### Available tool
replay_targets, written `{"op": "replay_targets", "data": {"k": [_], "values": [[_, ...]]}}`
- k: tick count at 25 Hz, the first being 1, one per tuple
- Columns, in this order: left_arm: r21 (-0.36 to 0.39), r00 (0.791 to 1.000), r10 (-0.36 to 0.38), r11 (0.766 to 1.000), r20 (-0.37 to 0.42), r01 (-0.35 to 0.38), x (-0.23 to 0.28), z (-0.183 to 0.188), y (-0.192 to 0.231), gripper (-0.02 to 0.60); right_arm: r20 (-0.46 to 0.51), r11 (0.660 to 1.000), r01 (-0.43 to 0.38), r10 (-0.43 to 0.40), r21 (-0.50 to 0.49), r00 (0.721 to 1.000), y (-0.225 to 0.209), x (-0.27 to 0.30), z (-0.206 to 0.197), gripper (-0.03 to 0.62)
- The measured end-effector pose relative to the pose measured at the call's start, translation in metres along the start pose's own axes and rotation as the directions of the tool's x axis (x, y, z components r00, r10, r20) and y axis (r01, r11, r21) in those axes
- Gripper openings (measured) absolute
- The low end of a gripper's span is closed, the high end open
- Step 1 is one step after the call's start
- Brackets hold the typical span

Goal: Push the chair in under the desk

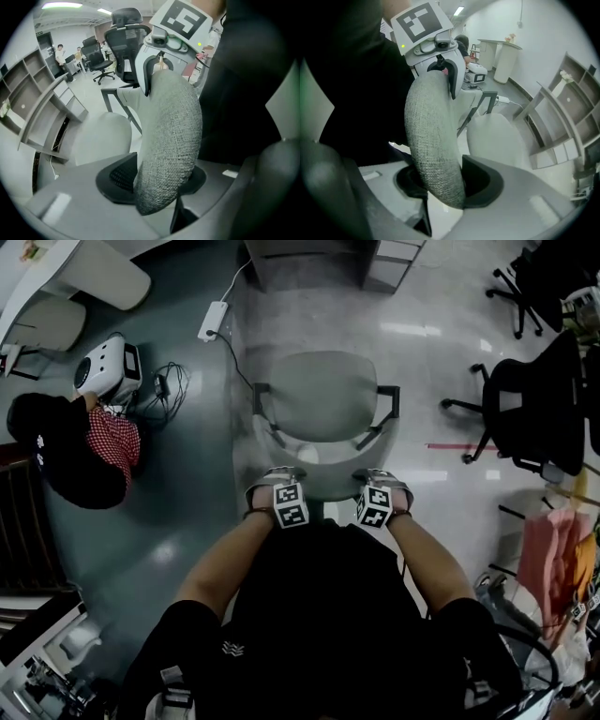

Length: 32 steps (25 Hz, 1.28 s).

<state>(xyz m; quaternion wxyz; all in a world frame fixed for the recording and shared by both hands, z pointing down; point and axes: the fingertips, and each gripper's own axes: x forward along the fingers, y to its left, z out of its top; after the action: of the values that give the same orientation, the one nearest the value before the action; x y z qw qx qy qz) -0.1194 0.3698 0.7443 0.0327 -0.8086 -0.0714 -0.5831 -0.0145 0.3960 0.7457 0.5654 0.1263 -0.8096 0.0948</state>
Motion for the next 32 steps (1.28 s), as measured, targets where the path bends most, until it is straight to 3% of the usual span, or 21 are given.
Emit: {"op": "replay_targets", "data": {"k": [21,32], "values": [[0.043,1.0,-0.004,0.999,0.0,0.004,-0.017,-0.029,0.169,0.192,-0.012,0.998,0.012,-0.011,0.062,1.0,-0.154,0.017,0.056,0.163],[0.049,1.0,-0.012,0.999,-0.001,0.012,-0.013,-0.019,0.253,0.189,-0.016,0.998,0.007,-0.006,0.055,1.0,-0.241,0.021,0.059,0.163]]}}
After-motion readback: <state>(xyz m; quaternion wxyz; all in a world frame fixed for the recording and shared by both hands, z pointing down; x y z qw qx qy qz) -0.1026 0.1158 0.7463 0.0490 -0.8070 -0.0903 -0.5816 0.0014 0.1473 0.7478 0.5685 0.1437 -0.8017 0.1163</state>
